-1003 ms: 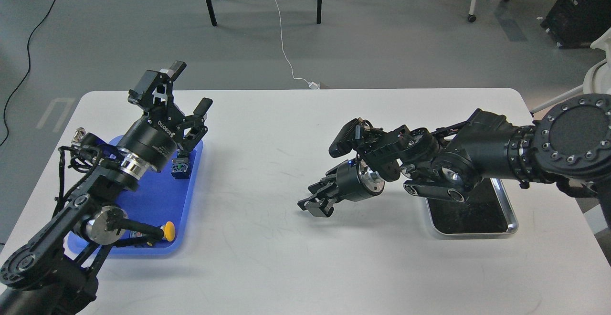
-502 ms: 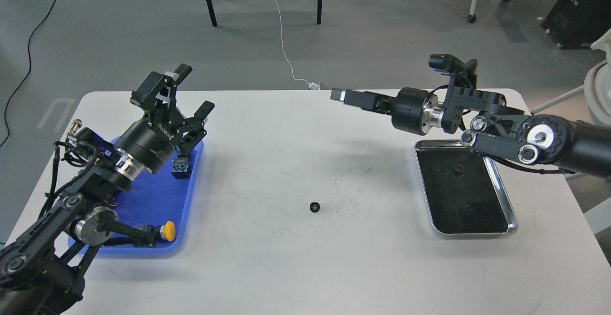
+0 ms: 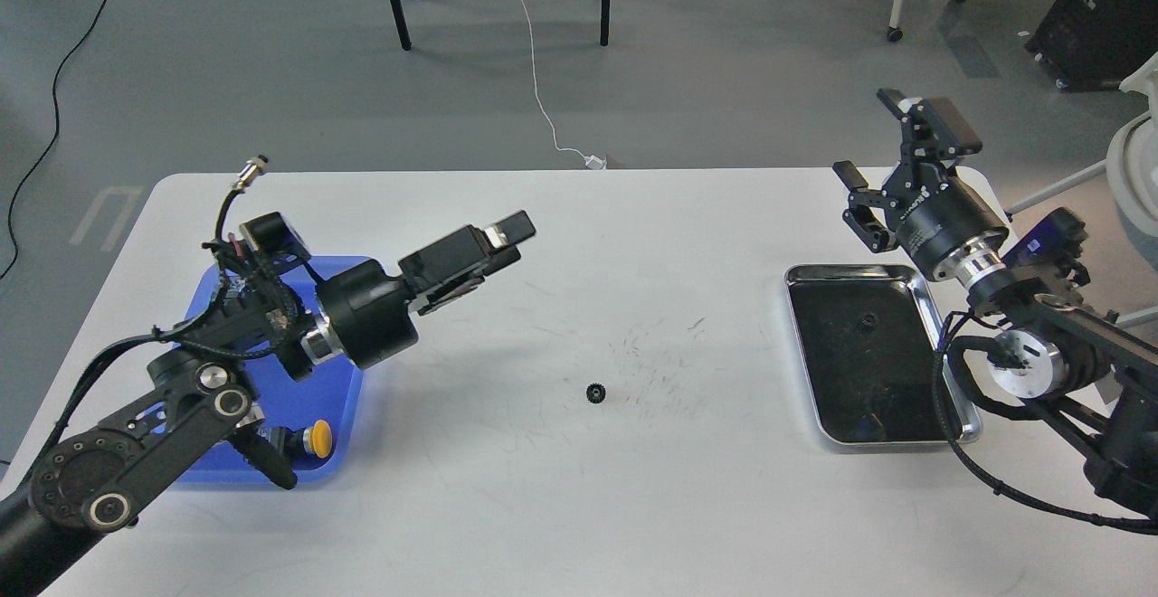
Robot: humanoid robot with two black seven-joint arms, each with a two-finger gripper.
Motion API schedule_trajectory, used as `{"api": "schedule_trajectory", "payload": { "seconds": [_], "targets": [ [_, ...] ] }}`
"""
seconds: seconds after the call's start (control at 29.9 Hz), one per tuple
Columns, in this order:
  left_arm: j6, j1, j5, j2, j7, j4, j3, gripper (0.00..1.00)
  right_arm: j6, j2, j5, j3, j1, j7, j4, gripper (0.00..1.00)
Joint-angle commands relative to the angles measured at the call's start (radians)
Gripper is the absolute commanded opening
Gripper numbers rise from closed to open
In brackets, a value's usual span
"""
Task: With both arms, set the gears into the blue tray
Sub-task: 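Reach the left gripper toward the black part on the table, then grasp the black part from the table with the left gripper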
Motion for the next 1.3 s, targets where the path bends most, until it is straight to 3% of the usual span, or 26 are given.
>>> {"api": "schedule_trajectory", "payload": {
  "seconds": [0.0,0.13,0.23,0.47,0.64,0.8,1.14,1.27],
  "targets": [
    [0.004,-0.156,0.280,-0.002,-0.006,0.022,0.168,0.98,0.049,-0.020,0.012,0.062,-0.083,0.000,0.002,0.99],
    [0.066,-0.276,0.598,-0.080,-0.006,0.143,0.322,0.98,0.049,-0.023,0.010,0.085,-0.123,0.000,0.002,0.99],
    [0.136,-0.311,0.603,-0.143,-0.006,0.252,0.373,0.97,0.049,-0.028,0.009,0.096,-0.137,0.000,0.002,0.99],
    [0.194,-0.363,0.603,-0.206,-0.006,0.424,0.517,0.94,0.049,-0.042,0.009,0.097,-0.137,0.000,0.007,0.99],
    [0.203,-0.360,0.603,-0.209,-0.006,0.435,0.565,0.83,0.049,-0.046,0.007,0.097,-0.137,0.000,0.007,0.99],
    [0.203,-0.360,0.603,-0.226,-0.006,0.457,0.566,0.65,0.049,-0.046,0.007,0.097,-0.137,0.000,0.007,0.99],
    [0.205,-0.354,0.603,-0.262,-0.006,0.489,0.566,0.64,0.049,-0.046,0.007,0.099,-0.157,0.000,0.015,0.99],
    [0.205,-0.354,0.603,-0.265,-0.006,0.498,0.566,0.48,0.049,-0.046,0.007,0.102,-0.165,0.000,0.021,0.99]
  ]
}}
